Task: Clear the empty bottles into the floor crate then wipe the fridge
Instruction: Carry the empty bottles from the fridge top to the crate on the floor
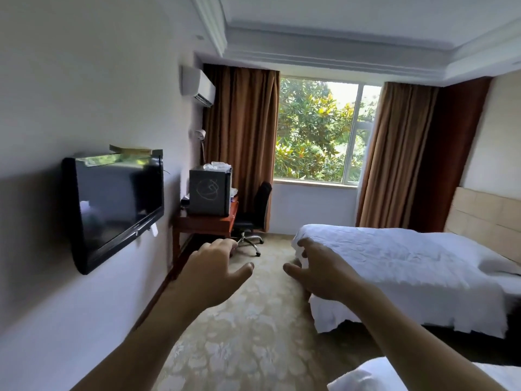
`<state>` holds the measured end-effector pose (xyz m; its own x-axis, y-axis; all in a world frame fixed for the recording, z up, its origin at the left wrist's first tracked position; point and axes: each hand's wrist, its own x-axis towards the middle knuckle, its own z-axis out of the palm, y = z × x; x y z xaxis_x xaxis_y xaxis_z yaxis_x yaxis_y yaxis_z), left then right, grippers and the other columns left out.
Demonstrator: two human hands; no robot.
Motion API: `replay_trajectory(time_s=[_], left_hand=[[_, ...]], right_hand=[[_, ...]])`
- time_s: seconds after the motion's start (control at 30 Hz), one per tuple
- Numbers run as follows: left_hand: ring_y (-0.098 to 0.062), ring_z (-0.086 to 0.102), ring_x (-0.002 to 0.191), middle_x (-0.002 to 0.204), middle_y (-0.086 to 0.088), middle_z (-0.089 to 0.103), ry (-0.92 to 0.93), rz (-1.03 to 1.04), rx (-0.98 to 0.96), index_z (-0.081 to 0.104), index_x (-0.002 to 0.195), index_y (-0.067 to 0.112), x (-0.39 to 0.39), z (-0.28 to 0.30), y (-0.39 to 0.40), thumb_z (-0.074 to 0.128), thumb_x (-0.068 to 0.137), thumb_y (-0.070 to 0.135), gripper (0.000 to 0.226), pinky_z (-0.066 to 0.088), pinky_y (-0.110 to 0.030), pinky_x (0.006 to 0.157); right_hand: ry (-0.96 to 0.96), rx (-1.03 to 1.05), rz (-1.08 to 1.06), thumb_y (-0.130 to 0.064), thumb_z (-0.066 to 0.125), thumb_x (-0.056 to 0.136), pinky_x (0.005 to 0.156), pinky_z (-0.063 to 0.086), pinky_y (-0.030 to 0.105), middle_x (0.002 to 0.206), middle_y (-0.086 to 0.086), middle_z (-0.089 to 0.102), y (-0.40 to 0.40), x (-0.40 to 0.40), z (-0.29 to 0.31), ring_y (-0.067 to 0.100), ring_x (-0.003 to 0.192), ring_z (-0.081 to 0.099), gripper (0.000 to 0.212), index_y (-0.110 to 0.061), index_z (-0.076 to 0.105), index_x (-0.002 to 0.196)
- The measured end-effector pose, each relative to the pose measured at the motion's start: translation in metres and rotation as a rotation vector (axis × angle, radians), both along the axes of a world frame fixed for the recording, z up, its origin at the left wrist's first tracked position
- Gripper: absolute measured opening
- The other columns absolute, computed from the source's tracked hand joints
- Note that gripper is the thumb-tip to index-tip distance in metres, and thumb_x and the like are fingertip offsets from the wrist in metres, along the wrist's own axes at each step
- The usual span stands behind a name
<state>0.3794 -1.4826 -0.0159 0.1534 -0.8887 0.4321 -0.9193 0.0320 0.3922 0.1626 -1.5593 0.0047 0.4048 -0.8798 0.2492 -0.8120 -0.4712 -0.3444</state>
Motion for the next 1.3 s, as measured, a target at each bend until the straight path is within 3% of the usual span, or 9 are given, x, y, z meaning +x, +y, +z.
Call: replay_trajectory(time_s=[0.33, 0.53, 0.8, 1.0, 1.3], left_hand=[[-0.016, 0.051, 0.120, 0.132, 0.007, 0.058, -0.018, -0.012, 0.036, 0.051, 0.136, 0.023, 0.059, 0.009, -0.216, 0.052, 0.087, 0.059, 0.060, 0.041, -0.033, 0.099], [-0.017, 0.049, 0.125, 0.137, 0.005, 0.056, -0.023, 0.036, 0.042, 0.049, 0.139, 0.020, 0.084, -0.005, -0.349, 0.055, 0.089, 0.056, 0.062, 0.041, -0.038, 0.105], [-0.016, 0.050, 0.124, 0.136, 0.006, 0.057, -0.058, 0.121, 0.008, 0.051, 0.137, 0.022, 0.120, 0.015, -0.527, 0.048, 0.081, 0.066, 0.071, 0.044, -0.038, 0.103], [-0.015, 0.046, 0.126, 0.138, 0.008, 0.053, -0.058, 0.151, 0.049, 0.047, 0.140, 0.023, 0.162, 0.016, -0.638, 0.055, 0.088, 0.060, 0.064, 0.040, -0.036, 0.105], [-0.017, 0.046, 0.129, 0.142, 0.006, 0.050, -0.112, 0.133, 0.013, 0.046, 0.141, 0.021, 0.251, -0.007, -0.829, 0.055, 0.088, 0.060, 0.066, 0.039, -0.037, 0.108]], right_hand=[[-0.112, -0.026, 0.001, -0.051, 0.064, 0.089, 0.094, 0.052, 0.036, 0.130, 0.002, 0.063, -0.205, 0.057, 0.002, 0.019, 0.112, 0.062, 0.064, -0.020, 0.044, 0.141], [-0.099, -0.027, 0.079, -0.053, 0.061, 0.090, 0.094, 0.051, 0.038, 0.131, 0.003, 0.060, -0.345, 0.089, -0.014, 0.021, 0.112, 0.060, 0.061, -0.021, 0.044, 0.139], [-0.151, 0.010, 0.160, -0.051, 0.060, 0.091, 0.082, 0.044, 0.028, 0.141, 0.005, 0.052, -0.551, 0.126, 0.003, 0.022, 0.116, 0.054, 0.071, -0.016, 0.036, 0.148], [-0.145, 0.043, 0.218, -0.053, 0.062, 0.088, 0.093, 0.048, 0.033, 0.141, 0.004, 0.053, -0.665, 0.165, 0.009, 0.021, 0.123, 0.054, 0.069, -0.019, 0.041, 0.144], [-0.131, 0.026, 0.180, -0.053, 0.063, 0.089, 0.089, 0.046, 0.031, 0.144, 0.007, 0.049, -0.849, 0.242, -0.012, 0.023, 0.120, 0.054, 0.079, -0.018, 0.029, 0.150]])
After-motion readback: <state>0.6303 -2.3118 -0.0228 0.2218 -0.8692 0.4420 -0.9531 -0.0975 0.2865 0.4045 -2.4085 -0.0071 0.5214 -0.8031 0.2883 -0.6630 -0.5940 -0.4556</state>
